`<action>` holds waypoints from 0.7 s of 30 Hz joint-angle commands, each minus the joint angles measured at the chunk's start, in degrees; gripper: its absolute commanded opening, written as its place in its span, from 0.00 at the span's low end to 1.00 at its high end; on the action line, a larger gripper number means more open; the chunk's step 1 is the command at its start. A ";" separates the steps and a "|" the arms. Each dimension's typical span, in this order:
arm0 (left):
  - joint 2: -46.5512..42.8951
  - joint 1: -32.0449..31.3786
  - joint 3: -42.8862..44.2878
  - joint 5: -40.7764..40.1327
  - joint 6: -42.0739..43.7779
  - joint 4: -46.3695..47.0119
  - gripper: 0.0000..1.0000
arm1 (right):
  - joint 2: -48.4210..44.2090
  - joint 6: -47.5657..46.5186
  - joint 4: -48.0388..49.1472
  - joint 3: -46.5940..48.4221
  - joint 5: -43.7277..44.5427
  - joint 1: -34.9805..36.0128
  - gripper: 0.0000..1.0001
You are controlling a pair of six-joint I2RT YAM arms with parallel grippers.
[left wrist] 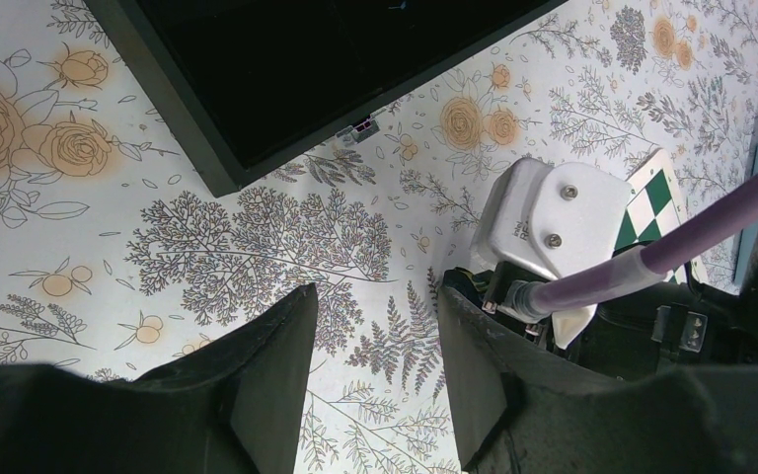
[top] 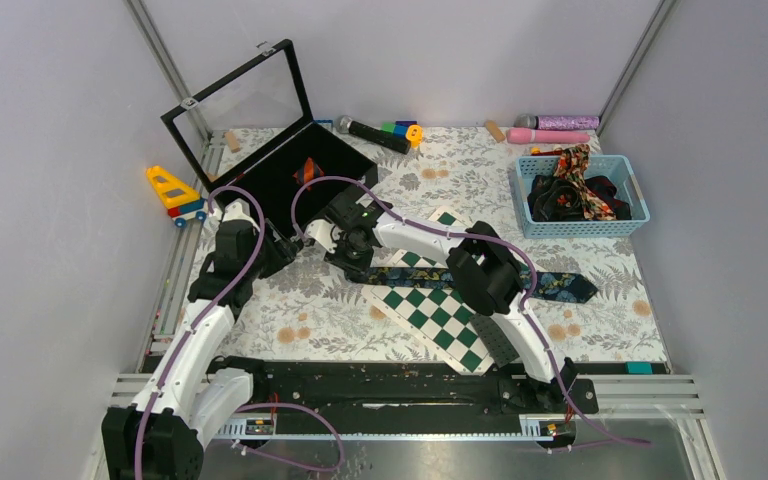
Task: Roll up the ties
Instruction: Roll the tie at the center of the board.
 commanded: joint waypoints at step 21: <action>-1.84 1.04 2.84 -0.86 0.03 -1.39 0.60 | -19.55 21.84 19.54 -14.48 3.29 -1.02 0.99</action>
